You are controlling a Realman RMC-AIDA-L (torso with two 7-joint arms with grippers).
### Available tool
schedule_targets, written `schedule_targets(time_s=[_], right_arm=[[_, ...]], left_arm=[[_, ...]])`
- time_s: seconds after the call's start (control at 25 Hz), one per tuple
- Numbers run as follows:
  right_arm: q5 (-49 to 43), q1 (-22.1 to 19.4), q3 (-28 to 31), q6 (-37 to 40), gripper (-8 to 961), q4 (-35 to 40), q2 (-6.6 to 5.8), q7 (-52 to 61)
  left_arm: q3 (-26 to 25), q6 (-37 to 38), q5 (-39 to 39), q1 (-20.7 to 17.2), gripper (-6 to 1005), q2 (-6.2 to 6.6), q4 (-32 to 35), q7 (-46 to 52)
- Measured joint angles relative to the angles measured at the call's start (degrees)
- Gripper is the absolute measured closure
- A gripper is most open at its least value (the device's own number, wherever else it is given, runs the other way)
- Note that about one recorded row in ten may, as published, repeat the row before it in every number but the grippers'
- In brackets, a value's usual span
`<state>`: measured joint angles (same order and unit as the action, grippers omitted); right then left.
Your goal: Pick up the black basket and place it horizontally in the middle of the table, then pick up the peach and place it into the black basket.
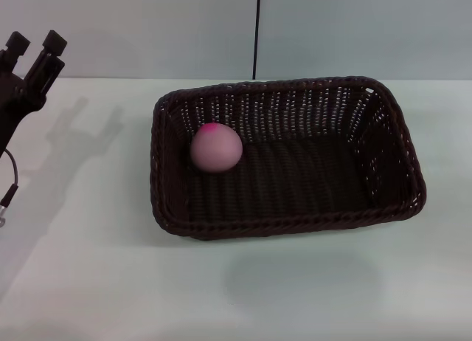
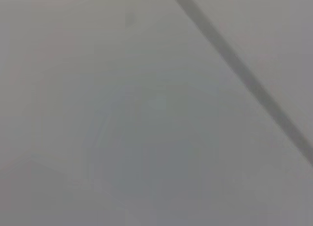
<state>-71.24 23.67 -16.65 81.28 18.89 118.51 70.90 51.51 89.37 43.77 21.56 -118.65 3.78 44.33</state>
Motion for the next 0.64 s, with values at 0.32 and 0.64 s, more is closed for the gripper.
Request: schedule_targets(time_s=[0.32,0.64], right_arm=[[3.33,-0.93,2.95,-3.81,356,-2.56,0.25,-3.49],[3.38,-0.79,3.08,-5.02,356,-3.43,0.23,-6.89]], left_arm=[[-0.02,-0.02,0.00,0.31,214,0.00,0.00,0.04],[-0.02,-0.11,0.00,0.15,214,-0.08,0.00,0.06]])
